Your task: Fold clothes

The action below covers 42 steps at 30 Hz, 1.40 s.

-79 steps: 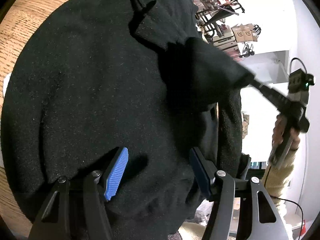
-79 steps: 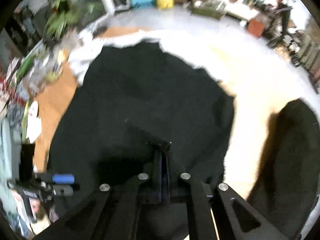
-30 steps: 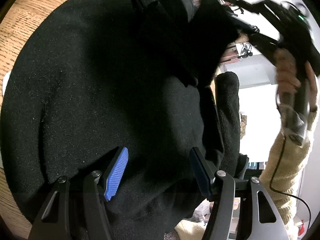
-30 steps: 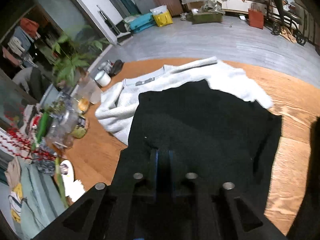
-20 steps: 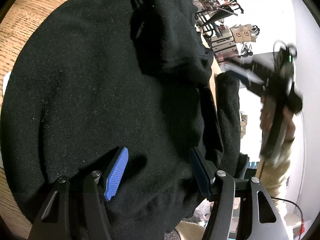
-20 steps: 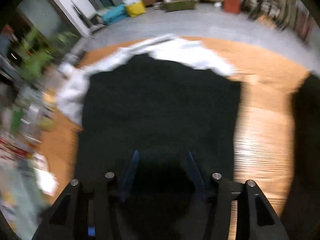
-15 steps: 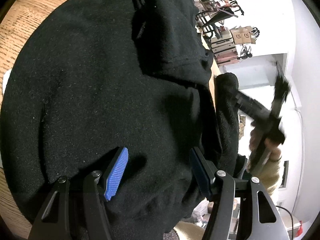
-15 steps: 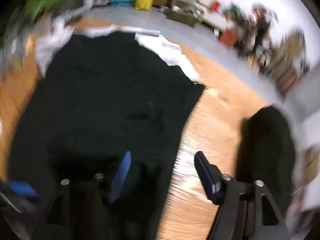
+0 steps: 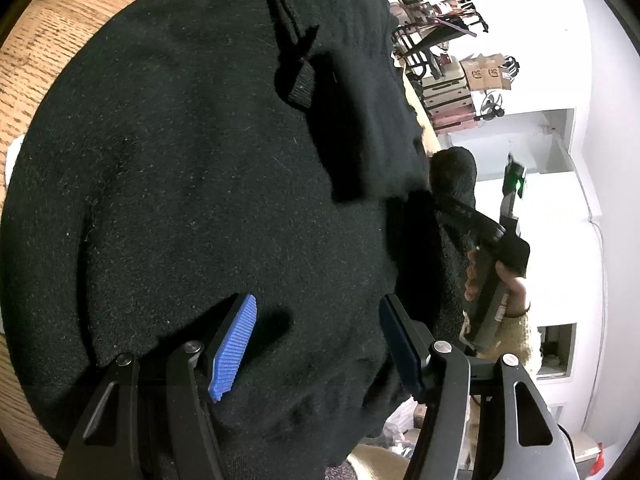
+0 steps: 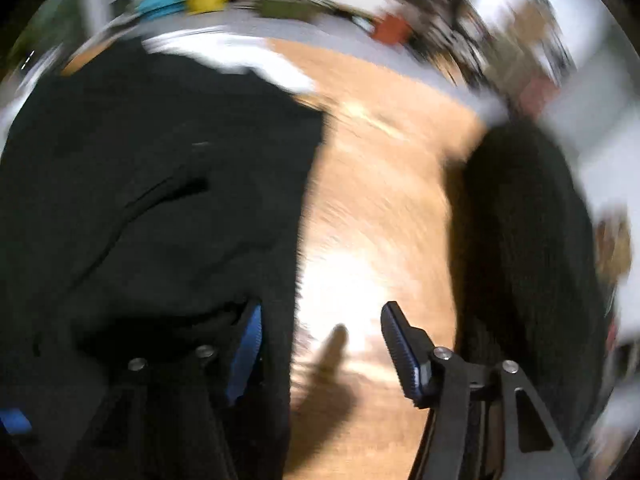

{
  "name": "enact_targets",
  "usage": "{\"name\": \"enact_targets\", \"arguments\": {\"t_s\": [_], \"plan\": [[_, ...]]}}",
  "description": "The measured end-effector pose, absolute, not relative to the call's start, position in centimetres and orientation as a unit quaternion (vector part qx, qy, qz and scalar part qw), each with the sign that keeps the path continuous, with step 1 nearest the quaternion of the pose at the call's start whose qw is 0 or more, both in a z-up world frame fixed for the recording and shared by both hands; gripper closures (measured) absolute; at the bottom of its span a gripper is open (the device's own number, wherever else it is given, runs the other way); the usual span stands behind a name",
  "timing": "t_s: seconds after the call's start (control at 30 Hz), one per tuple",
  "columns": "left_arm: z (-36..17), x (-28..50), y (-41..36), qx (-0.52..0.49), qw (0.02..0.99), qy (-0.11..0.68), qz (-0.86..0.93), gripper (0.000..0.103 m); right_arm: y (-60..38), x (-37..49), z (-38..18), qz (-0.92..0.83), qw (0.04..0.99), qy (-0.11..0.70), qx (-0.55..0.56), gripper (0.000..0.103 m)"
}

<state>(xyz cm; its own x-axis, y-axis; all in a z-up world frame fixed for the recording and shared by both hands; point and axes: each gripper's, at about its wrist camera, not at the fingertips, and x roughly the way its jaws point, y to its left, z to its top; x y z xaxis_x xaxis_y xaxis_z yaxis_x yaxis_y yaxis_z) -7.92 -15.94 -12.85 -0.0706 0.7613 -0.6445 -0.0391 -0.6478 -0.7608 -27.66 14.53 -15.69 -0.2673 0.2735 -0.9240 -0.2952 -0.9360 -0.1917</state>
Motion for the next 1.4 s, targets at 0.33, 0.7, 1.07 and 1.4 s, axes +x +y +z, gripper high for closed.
{"name": "enact_targets", "arguments": {"t_s": [0.33,0.7,1.07,1.4], "plan": [[-10.6,-7.0,-11.7,-0.632,0.223,-0.161,0.724,0.038,19.0,-24.7,-12.5,0.803,0.151,0.080,-0.571,0.038],[-10.2,-6.4,-10.3,-0.637,0.107,-0.027,0.763,0.038,17.9,-31.6,-14.9,0.826,0.062,0.102,-0.552,0.081],[-8.3,-2.0,-21.8,-0.567,0.033,-0.180,0.803,0.038,21.0,-16.7,-14.3,0.825,-0.016,0.210,-0.525,0.057],[-9.2,2.6,-21.2,-0.558,0.013,-0.257,0.789,0.038,15.2,-2.5,-18.0,0.734,-0.132,0.342,-0.571,0.042]]}}
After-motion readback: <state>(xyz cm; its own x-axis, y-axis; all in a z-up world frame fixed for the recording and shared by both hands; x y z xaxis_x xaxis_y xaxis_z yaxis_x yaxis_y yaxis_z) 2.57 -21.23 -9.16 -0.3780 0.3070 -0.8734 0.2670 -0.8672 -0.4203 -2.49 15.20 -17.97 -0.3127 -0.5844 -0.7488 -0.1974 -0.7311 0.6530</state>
